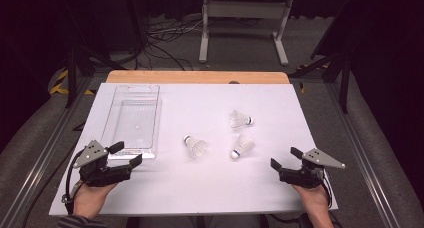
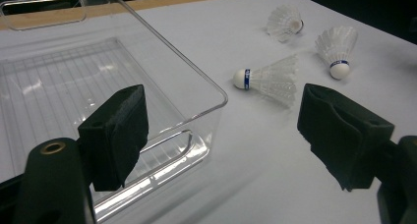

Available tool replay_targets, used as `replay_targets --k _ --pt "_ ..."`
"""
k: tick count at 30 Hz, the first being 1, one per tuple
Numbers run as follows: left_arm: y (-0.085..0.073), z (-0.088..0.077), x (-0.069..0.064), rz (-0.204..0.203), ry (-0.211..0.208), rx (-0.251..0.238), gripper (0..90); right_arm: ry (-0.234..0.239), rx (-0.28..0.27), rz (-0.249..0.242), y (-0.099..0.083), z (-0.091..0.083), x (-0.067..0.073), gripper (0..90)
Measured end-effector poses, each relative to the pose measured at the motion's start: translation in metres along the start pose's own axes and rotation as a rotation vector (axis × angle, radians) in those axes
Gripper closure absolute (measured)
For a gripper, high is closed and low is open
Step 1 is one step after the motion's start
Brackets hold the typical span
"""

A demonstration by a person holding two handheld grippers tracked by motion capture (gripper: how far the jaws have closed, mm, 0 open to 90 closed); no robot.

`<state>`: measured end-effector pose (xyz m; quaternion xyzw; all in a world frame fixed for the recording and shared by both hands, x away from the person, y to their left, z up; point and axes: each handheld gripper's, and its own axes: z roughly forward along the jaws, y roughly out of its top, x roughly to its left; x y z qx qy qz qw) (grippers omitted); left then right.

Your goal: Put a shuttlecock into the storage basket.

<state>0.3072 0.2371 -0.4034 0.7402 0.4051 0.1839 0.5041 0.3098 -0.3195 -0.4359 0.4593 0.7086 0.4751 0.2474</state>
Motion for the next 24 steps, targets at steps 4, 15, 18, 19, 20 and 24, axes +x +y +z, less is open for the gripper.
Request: replay_targets --k 4,15,18,19,20,24 --pt "0.003 0.003 -0.003 0.002 -0.014 0.001 20.5 0.002 0.002 0.0 0.0 0.0 0.0 10.5" --pt "0.01 0.017 -0.009 0.01 -0.04 0.006 20.6 0.006 0.005 -0.002 0.0 0.001 0.0 10.4" --pt "0.012 0.02 -0.012 0.016 -0.046 0.006 20.6 0.006 0.005 -0.002 0.0 0.001 0.0 10.4" --pt "0.013 0.021 -0.012 0.021 -0.049 0.01 20.6 0.007 0.006 -0.002 0.0 0.001 0.0 10.4" --pt "0.014 0.023 -0.013 0.019 -0.051 0.01 20.7 0.006 0.005 -0.003 0.0 0.001 0.0 10.5" --pt "0.017 0.028 -0.016 0.023 -0.06 0.011 20.6 0.006 0.005 -0.003 0.0 0.001 0.0 10.4"
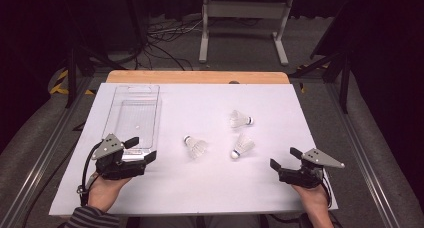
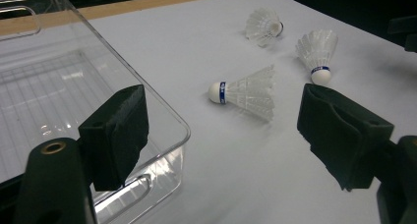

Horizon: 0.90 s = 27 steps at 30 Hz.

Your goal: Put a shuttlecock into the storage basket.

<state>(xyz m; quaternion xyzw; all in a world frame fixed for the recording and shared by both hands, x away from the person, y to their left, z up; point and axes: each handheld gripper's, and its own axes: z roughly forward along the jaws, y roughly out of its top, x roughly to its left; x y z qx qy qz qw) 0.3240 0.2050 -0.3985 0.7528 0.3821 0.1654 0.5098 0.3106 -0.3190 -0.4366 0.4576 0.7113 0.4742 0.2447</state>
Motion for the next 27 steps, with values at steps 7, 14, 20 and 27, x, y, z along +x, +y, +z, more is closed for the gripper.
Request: replay_targets --k 7,14,20,27 --pt "0.004 0.01 -0.003 0.005 -0.015 0.007 20.6 0.002 0.001 0.0 0.0 0.0 0.0 10.4" --pt "0.007 0.017 -0.005 0.001 -0.028 0.007 20.6 0.003 0.003 0.0 0.0 0.0 0.0 10.4" --pt "0.01 0.022 -0.008 0.01 -0.036 0.015 21.0 0.003 0.004 0.001 0.0 0.0 0.0 10.4" --pt "0.013 0.03 -0.011 0.017 -0.046 0.017 21.2 0.003 0.005 0.0 0.0 0.0 0.0 10.4"
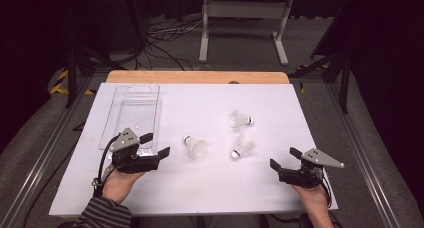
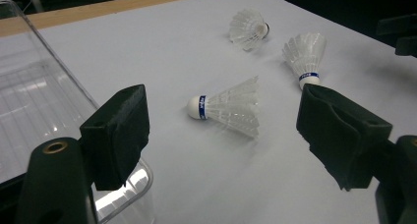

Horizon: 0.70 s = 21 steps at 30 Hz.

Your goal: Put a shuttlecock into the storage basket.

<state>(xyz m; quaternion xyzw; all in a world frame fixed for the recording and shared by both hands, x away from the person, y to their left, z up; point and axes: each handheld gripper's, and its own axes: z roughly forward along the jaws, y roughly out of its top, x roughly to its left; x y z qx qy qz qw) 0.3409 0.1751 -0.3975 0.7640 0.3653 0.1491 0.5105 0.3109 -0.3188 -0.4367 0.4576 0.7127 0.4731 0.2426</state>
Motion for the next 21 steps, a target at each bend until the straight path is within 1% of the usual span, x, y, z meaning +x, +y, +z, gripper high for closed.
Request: replay_targets --k 6,9,10,13,21 --pt "0.003 0.007 -0.003 0.003 -0.013 0.006 21.4 0.003 -0.001 0.001 0.0 0.0 0.0 10.4" --pt "0.005 0.014 -0.005 0.002 -0.021 0.006 21.5 0.002 0.0 0.002 0.0 0.0 0.0 10.4" --pt "0.005 0.015 -0.005 -0.004 -0.023 0.008 21.5 0.004 -0.001 0.002 0.0 0.0 0.0 10.4" --pt "0.006 0.018 -0.006 -0.005 -0.031 0.014 21.5 0.005 -0.001 0.001 0.0 0.001 0.0 10.4" --pt "0.009 0.028 -0.007 -0.008 -0.036 0.017 21.5 0.006 0.002 0.001 0.0 0.001 0.0 10.4"
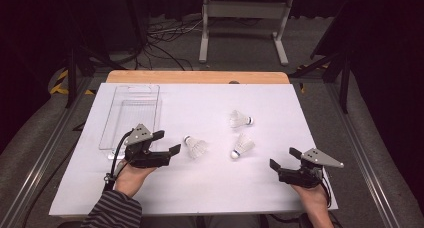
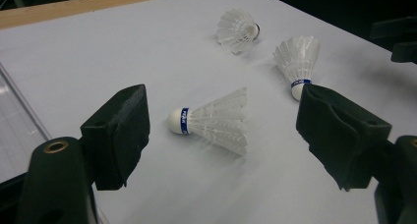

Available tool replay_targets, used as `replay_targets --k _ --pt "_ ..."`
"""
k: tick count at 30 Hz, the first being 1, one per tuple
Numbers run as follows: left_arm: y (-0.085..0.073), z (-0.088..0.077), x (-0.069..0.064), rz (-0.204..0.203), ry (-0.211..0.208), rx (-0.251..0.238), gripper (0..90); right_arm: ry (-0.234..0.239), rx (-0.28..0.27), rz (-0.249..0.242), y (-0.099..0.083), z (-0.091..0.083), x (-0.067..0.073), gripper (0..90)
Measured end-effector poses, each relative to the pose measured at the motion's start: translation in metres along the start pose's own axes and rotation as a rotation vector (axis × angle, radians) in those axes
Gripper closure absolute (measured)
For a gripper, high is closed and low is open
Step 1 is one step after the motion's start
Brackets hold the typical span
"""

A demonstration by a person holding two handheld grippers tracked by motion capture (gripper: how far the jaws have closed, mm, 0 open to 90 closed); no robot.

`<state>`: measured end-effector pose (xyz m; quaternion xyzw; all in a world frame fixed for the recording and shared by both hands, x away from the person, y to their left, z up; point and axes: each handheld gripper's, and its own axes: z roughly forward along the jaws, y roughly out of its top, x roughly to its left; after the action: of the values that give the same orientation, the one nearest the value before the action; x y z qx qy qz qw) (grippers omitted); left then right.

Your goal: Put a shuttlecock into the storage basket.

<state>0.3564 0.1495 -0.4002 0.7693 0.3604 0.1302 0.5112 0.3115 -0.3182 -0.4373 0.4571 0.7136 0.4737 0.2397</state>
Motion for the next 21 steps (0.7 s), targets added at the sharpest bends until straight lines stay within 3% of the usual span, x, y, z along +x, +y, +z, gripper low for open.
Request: replay_targets --k 10,21 --pt "0.005 0.013 -0.003 0.004 -0.021 0.017 21.5 0.002 0.0 0.0 0.0 0.0 0.0 10.4" --pt "0.012 0.022 -0.006 -0.004 -0.01 0.037 22.2 -0.002 0.01 -0.002 0.0 0.001 0.0 10.4"
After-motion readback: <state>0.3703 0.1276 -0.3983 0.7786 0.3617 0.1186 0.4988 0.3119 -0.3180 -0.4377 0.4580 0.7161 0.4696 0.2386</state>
